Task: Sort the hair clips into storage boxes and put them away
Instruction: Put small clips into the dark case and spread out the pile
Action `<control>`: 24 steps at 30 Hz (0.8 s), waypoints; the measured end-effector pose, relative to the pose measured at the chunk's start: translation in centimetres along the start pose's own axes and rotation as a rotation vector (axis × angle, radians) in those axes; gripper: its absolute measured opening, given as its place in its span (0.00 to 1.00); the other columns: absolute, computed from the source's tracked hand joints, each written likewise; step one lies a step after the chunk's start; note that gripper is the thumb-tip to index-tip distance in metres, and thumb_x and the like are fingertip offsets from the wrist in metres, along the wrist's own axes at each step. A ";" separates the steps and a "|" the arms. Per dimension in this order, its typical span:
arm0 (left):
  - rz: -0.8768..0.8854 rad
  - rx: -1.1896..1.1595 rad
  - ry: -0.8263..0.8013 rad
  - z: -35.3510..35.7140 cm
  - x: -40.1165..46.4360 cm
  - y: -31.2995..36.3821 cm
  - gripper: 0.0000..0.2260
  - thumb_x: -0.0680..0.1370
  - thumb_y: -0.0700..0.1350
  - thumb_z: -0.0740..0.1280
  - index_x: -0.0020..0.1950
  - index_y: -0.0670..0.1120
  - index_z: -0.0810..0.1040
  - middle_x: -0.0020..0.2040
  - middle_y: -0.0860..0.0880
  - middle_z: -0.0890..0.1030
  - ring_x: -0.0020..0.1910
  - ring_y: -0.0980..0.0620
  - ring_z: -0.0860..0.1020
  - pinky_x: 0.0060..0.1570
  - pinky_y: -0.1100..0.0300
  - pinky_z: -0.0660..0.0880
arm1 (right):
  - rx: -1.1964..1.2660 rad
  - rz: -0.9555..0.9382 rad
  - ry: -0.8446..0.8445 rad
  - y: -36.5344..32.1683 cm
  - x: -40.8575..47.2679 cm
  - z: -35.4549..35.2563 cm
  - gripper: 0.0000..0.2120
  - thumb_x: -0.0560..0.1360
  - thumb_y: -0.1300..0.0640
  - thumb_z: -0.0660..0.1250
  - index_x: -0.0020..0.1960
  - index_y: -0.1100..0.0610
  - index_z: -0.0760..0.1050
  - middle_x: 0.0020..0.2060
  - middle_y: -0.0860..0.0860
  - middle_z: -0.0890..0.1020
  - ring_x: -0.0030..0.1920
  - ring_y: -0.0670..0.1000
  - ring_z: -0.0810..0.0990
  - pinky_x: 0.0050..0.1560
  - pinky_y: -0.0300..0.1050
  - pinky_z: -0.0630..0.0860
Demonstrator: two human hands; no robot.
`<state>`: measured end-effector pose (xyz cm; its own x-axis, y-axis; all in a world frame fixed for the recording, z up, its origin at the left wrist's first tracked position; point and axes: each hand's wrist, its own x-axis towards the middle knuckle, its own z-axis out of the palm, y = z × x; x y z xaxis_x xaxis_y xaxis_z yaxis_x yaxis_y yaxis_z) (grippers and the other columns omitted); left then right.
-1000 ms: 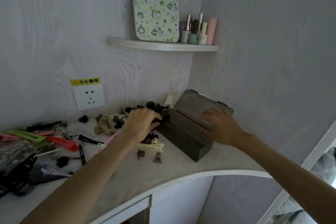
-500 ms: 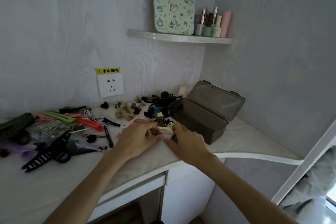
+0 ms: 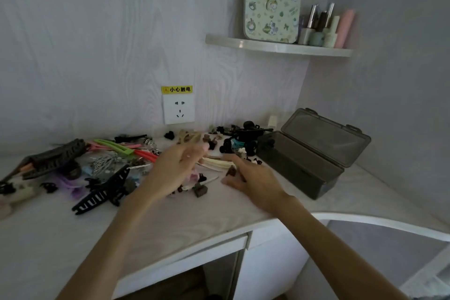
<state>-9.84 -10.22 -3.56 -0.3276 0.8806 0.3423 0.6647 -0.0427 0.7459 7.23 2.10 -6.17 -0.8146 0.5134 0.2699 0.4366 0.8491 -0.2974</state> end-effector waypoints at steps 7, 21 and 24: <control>0.045 0.498 -0.201 -0.2 -2.4 -1.1 0.15 0.71 0.60 0.68 0.53 0.55 0.78 0.43 0.61 0.76 0.37 0.65 0.71 0.33 0.69 0.63 | -0.113 0.039 -0.008 -0.4 0.0 0.3 0.09 0.79 0.47 0.57 0.52 0.52 0.69 0.49 0.52 0.79 0.45 0.53 0.77 0.44 0.49 0.74; 0.182 0.161 -0.024 7.6 6.7 7.4 0.16 0.77 0.53 0.65 0.64 0.51 0.74 0.53 0.53 0.82 0.49 0.55 0.79 0.49 0.57 0.77 | -0.046 0.279 0.315 6.3 -1.3 -9.7 0.10 0.80 0.55 0.56 0.59 0.56 0.69 0.57 0.56 0.76 0.53 0.58 0.76 0.51 0.51 0.72; 0.092 0.054 -0.125 8.9 8.6 7.7 0.22 0.76 0.52 0.67 0.69 0.49 0.70 0.57 0.51 0.81 0.54 0.53 0.79 0.56 0.53 0.76 | -0.070 0.404 0.176 7.5 -1.6 -10.6 0.16 0.79 0.55 0.57 0.66 0.56 0.68 0.61 0.58 0.75 0.58 0.59 0.75 0.59 0.51 0.71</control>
<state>-1.53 1.25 0.03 -0.1795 0.9261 0.3318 0.7245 -0.1037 0.6814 15.87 8.92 0.83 -0.4983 0.8140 0.2985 0.7363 0.5791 -0.3500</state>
